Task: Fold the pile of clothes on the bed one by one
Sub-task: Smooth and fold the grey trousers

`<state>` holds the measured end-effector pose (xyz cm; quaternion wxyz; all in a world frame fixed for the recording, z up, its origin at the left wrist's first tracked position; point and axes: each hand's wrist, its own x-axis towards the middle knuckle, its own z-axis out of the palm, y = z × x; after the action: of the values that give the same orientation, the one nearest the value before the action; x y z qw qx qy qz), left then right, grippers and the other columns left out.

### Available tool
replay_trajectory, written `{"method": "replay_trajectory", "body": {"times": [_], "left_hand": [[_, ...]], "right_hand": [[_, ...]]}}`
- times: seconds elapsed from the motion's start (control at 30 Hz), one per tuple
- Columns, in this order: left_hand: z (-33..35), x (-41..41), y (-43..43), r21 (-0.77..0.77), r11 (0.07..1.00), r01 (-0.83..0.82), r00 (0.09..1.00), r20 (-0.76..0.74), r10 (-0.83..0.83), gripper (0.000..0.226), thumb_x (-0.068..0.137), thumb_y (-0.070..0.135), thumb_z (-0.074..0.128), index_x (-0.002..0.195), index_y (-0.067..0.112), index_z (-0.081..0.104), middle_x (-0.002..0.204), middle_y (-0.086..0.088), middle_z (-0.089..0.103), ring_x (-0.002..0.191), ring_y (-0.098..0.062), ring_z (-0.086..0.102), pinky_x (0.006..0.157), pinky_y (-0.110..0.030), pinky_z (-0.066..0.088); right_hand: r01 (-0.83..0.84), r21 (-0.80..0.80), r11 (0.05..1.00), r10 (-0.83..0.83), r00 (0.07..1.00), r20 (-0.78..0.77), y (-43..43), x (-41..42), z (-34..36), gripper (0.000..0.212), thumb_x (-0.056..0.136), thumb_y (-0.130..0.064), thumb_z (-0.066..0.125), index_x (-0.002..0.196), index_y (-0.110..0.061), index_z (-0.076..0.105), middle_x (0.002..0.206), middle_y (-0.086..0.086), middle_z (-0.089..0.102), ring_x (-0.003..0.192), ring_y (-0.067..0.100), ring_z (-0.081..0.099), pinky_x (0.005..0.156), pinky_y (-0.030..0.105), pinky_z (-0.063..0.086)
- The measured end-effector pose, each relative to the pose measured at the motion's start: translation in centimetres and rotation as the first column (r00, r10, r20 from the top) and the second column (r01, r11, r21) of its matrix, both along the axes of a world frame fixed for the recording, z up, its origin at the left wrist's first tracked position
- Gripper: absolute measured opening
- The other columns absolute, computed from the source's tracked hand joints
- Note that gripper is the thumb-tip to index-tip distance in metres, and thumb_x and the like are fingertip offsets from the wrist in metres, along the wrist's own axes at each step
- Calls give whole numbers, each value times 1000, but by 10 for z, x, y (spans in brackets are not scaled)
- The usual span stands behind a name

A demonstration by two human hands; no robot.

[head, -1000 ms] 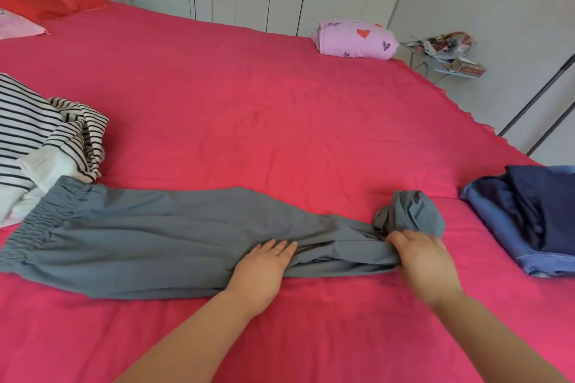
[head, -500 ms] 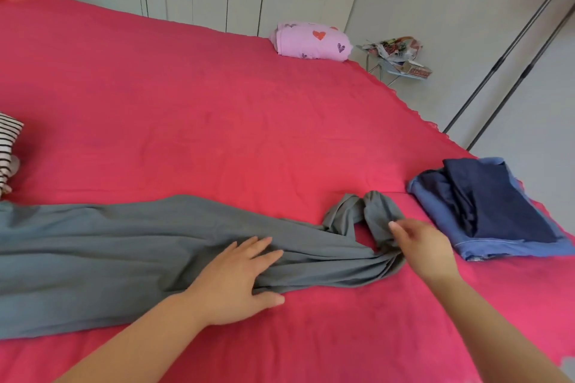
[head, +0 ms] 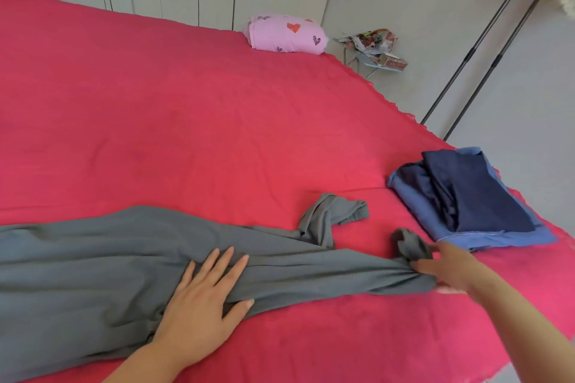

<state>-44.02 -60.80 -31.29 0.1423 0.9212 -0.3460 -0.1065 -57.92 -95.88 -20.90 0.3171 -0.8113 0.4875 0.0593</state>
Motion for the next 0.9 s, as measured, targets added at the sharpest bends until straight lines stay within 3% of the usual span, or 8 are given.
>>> {"method": "replay_trajectory", "body": {"times": [0.1,0.2,0.33,0.47,0.57,0.73,0.77,0.9], "left_hand": [[-4,2,-2,-133,991,-4,999,50,11,87,60,85,-22,138,51,-2,149,20,-7,140,-1,-11,112,-27,-9],[-2,3,-3,-185,982,-35,999,-2,35,90,50,85,-29,131,54,-8,145,26,-14,136,6,-18,113,-24,-14],[-2,7,-5,-213,975,-65,998,-11,64,91,47,81,-36,130,53,-11,142,29,-15,133,9,-20,112,-21,-14],[-14,8,-5,-248,968,-46,997,51,61,79,69,78,-23,138,50,4,149,23,1,135,9,-12,110,-18,-11],[-20,9,-3,-285,957,-54,996,46,70,67,85,70,-5,140,43,24,149,18,21,136,5,3,110,-18,-5],[-21,10,-2,-266,963,-39,995,74,60,58,96,58,10,141,33,36,144,9,37,134,-4,22,109,-22,4],[-20,9,-2,-257,966,-39,995,81,62,57,96,57,11,141,32,37,144,9,38,134,-5,24,109,-22,5],[-19,9,-2,-219,975,-28,994,98,50,57,96,56,10,141,32,34,143,8,40,133,-6,25,109,-24,6]], "right_hand": [[-73,-318,945,81,997,14,-4,10,2,50,78,-42,69,111,-8,57,107,17,61,107,31,57,85,36,44],[-44,-406,913,131,973,189,16,52,10,46,89,-33,59,124,-4,55,120,18,60,116,31,54,95,35,38],[8,-16,1000,-3,955,298,31,112,-21,39,91,-41,52,85,-4,61,90,20,64,81,29,61,83,42,53],[227,421,878,-394,842,368,28,141,-42,35,88,-35,60,74,-5,49,77,15,56,64,25,58,49,30,49],[223,513,829,-481,753,449,22,146,-47,20,86,-10,61,70,-9,50,71,9,51,60,18,48,35,17,43],[297,472,830,-557,398,729,-20,117,-22,19,84,-7,54,67,-14,51,54,-1,53,60,16,46,47,24,43],[336,476,813,-580,394,713,-30,105,-25,20,84,-6,54,67,-14,51,53,-1,53,58,15,45,49,24,45],[494,145,857,-506,757,413,-51,61,-58,6,76,-1,57,83,-1,56,69,12,52,59,25,50,65,35,51]]}}
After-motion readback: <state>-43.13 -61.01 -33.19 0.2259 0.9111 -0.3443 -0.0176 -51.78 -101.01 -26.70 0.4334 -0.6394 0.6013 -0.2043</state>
